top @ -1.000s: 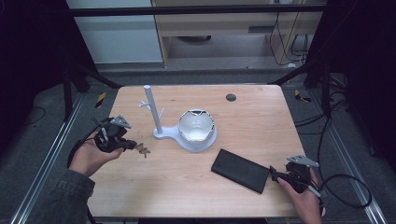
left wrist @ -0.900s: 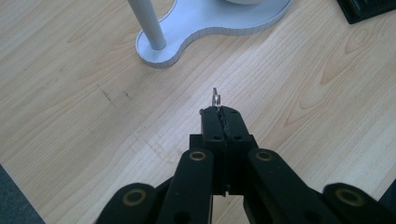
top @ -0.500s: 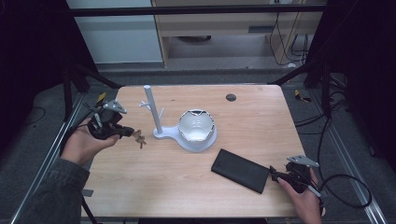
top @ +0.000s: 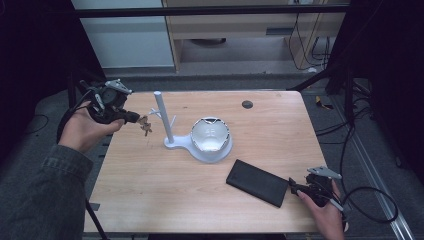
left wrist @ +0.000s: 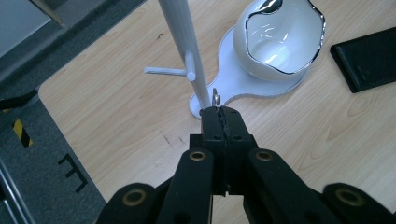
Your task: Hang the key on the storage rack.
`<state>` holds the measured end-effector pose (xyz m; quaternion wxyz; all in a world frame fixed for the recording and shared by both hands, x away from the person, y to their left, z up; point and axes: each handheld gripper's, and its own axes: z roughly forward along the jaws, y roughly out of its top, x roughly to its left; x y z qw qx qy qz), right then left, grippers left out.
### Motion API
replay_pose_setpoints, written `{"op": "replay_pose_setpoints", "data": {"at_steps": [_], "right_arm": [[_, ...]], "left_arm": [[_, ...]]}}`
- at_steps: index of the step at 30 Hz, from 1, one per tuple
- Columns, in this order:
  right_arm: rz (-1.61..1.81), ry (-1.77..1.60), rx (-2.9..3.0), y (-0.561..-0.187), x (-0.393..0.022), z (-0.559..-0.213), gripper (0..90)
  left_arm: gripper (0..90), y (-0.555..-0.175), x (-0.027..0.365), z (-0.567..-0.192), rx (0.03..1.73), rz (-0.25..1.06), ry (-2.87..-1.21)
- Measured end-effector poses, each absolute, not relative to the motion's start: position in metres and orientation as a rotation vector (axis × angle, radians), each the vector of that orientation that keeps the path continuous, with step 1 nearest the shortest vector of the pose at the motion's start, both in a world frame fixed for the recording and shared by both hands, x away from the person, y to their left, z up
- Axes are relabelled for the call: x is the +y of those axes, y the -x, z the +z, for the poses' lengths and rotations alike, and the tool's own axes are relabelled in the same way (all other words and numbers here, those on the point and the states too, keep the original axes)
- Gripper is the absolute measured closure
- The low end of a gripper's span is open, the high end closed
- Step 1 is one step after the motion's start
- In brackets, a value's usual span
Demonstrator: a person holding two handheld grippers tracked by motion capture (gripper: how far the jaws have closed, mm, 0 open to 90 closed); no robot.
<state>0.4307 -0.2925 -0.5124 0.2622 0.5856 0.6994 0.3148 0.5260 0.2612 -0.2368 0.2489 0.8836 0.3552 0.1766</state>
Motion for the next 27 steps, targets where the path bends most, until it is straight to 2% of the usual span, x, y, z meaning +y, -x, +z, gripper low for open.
{"op": "replay_pose_setpoints", "data": {"at_steps": [11, 27], "right_arm": [[0.852, -1.585, 1.893, -0.431, -0.293, -0.512, 14.4], [0.852, -1.584, 1.893, -0.431, -0.293, -0.512, 14.4]], "left_arm": [[90.0, -0.548, 0.265, -0.236, 1.043, 0.485, -2.384], [90.0, -0.557, 0.259, -0.234, 1.036, 0.463, -2.365]]}}
